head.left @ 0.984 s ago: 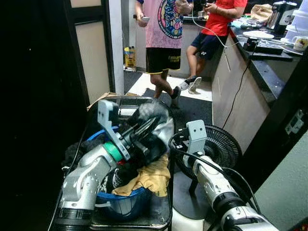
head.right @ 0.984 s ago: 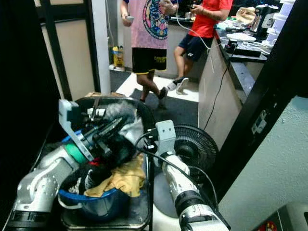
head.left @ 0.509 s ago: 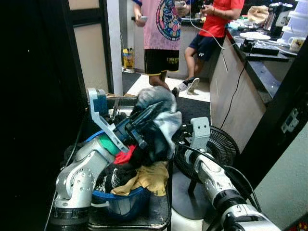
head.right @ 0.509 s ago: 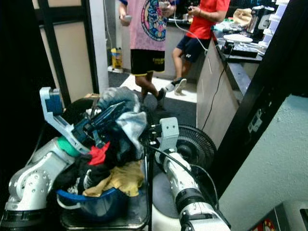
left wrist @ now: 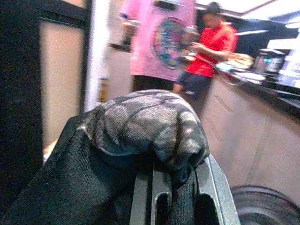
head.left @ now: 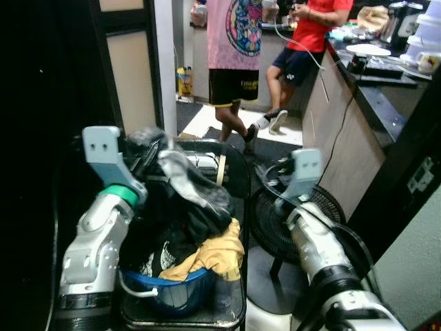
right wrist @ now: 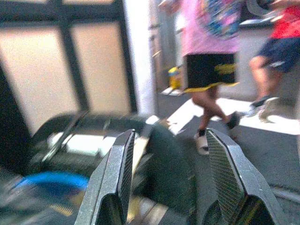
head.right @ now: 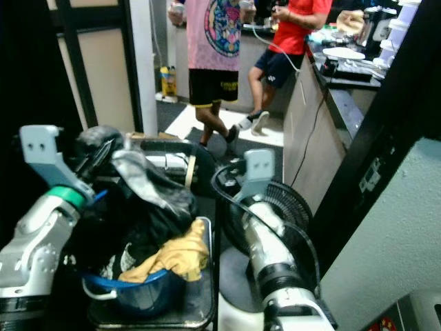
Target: Clothes washing
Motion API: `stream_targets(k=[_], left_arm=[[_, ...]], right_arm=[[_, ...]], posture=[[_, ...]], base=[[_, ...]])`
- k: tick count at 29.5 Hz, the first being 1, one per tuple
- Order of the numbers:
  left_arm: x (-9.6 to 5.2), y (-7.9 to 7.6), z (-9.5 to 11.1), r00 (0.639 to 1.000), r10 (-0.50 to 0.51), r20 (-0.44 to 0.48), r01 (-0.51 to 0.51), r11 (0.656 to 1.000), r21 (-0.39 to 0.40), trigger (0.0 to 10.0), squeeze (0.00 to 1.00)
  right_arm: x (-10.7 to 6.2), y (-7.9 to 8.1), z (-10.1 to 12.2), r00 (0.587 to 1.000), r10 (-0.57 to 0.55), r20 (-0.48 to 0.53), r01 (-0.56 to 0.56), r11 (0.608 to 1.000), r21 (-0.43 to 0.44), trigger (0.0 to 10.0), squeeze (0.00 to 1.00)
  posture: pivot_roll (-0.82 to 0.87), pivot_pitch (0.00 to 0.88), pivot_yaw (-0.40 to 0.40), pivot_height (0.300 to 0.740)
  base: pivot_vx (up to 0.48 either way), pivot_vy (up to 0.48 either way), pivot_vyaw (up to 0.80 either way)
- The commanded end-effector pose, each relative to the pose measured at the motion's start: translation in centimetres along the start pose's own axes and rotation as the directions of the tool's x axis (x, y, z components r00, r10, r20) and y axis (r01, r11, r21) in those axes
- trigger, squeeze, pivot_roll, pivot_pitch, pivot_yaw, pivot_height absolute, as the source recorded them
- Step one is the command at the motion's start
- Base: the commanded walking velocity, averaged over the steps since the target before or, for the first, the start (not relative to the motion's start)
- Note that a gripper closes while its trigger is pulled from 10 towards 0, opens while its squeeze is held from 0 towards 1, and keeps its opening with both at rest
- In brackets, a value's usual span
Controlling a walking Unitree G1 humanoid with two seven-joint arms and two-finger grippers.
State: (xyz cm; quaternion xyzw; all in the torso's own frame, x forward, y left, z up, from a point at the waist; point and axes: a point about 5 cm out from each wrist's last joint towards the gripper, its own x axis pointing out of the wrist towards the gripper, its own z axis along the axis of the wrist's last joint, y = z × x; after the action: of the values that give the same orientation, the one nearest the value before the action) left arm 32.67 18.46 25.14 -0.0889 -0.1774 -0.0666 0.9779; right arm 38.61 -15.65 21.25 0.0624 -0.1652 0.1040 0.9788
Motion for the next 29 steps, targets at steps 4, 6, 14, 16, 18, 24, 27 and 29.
stream_targets(k=[4, 6, 14, 16, 18, 24, 27, 29], left_arm=[[-0.8, 0.7, 0.2, 0.999, 0.035, -0.001, -0.035, 0.998, 0.061, 6.2, 0.0], [-0.7, 0.0, -0.2, 0.999, 0.026, -0.022, -0.025, 0.996, 0.082, 10.0, 0.0], [0.3, -2.2, 1.0, 1.0, -0.018, 0.01, 0.015, 0.971, 0.237, 10.0, 0.0], [0.3, -2.3, 0.8, 1.0, -0.009, 0.001, 0.008, 0.974, 0.224, 10.0, 0.0], [0.2, -2.5, 0.6, 1.0, -0.007, -0.005, 0.008, 0.975, 0.22, 10.0, 0.0], [0.0, -3.5, -0.3, 0.999, -0.037, -0.037, 0.046, 0.963, 0.265, 10.0, 0.0], [0.2, -3.5, -0.3, 0.999, -0.036, -0.034, 0.044, 0.958, 0.285, 10.0, 0.0], [0.3, -3.4, -0.2, 0.999, -0.033, -0.041, 0.043, 0.954, 0.298, 10.0, 0.0]], right_arm=[[-1.1, -1.4, 0.1, 0.999, -0.013, -0.037, 0.013, 1.0, -0.002, 10.0, 0.0], [-1.6, -0.6, -0.5, 0.998, 0.01, -0.055, -0.011, 0.999, -0.032, 10.0, 0.0], [-0.8, 1.4, 1.8, 0.999, -0.022, 0.029, 0.021, 0.999, 0.03, 10.0, 0.0], [-0.4, 1.7, 2.9, 0.999, -0.009, 0.052, 0.008, 0.999, 0.031, 10.0, 0.0], [-0.2, 1.8, 3.4, 0.998, -0.005, 0.06, 0.004, 1.0, 0.03, 10.0, 0.0], [0.3, 1.5, 4.1, 0.997, -0.017, 0.074, 0.017, 1.0, 0.009, 10.0, 0.0], [0.4, 1.3, 4.1, 0.997, -0.028, 0.066, 0.028, 1.0, 0.003, 10.0, 0.0], [0.5, 1.3, 4.1, 0.998, -0.034, 0.06, 0.034, 0.999, 0.001, 10.0, 0.0]], posture=[[-0.02, 0.0, -0.024, 0.74], [-0.02, 0.0, -0.026, 0.74], [-0.01, 0.0, -0.037, 0.74], [-0.01, 0.0, -0.039, 0.74], [-0.01, 0.0, -0.04, 0.74], [-0.01, 0.0, -0.046, 0.74], [0.0, 0.0, -0.046, 0.74], [0.0, 0.0, -0.045, 0.74]], base=[[0.0, 0.0, 0.0], [0.0, 0.0, 0.0], [0.0, 0.0, -0.55], [0.0, 0.0, -0.8], [0.0, 0.0, -0.8], [0.0, 0.0, -0.8], [0.0, 0.0, -0.8], [0.0, 0.0, -0.8]])
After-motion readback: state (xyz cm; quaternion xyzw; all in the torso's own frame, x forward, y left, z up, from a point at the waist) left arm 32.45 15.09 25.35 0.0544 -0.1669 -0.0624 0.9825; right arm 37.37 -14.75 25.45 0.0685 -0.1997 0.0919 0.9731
